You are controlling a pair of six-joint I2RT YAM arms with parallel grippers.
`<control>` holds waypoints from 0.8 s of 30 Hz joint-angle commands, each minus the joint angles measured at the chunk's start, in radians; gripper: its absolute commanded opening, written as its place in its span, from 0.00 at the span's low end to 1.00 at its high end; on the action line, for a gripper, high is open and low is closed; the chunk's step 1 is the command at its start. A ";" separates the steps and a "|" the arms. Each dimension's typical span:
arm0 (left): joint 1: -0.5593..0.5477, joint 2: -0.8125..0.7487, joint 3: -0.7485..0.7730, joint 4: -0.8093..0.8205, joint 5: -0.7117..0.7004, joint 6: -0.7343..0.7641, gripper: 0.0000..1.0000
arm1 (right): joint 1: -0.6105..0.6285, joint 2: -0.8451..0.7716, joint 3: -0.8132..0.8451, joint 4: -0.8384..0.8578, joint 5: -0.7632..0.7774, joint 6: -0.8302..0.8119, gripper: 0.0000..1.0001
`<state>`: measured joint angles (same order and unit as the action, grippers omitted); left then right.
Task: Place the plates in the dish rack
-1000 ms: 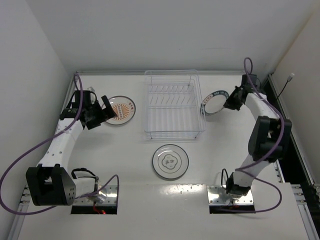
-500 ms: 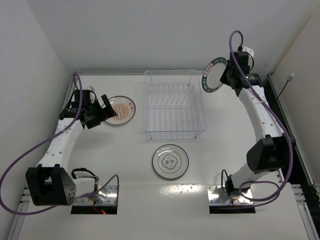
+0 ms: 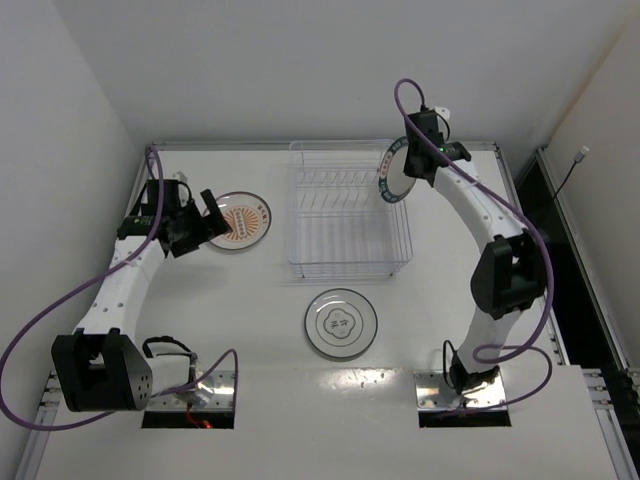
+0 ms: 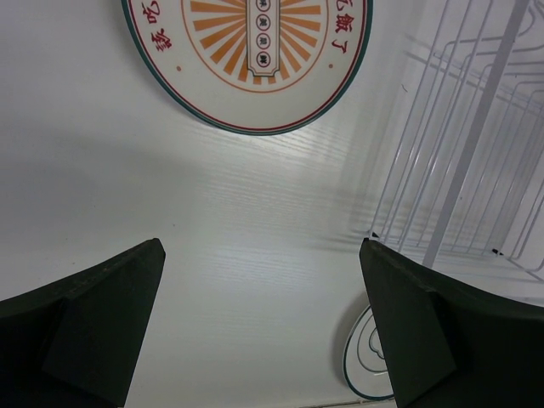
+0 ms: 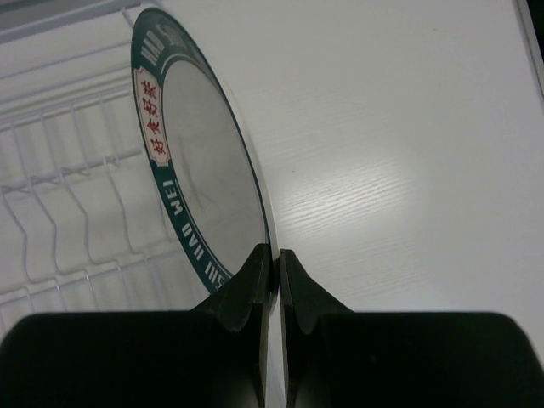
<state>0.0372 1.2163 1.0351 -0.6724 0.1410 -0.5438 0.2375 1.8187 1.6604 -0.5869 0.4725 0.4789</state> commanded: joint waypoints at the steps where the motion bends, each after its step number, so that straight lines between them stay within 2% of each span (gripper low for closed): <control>1: 0.018 0.002 0.023 -0.007 -0.007 0.025 0.99 | 0.043 -0.007 0.055 0.016 0.060 -0.020 0.00; 8: 0.018 0.002 0.014 -0.007 -0.007 0.025 0.99 | 0.128 0.063 0.098 -0.013 0.169 -0.074 0.00; 19: 0.027 0.011 -0.014 0.002 -0.026 0.025 0.99 | 0.218 0.194 0.231 -0.111 0.181 -0.083 0.00; 22: 0.027 0.023 -0.023 0.002 -0.044 0.025 0.99 | 0.218 0.179 0.252 -0.129 0.158 -0.083 0.09; 23: 0.036 0.032 -0.023 0.011 -0.044 0.015 0.99 | 0.218 0.179 0.253 -0.129 0.147 -0.083 0.17; 24: 0.036 0.032 -0.023 0.011 -0.044 0.015 0.99 | 0.206 0.154 0.266 -0.142 0.120 -0.097 0.19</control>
<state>0.0544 1.2388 1.0161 -0.6796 0.1143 -0.5312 0.4427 2.0300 1.8576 -0.7185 0.6365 0.3958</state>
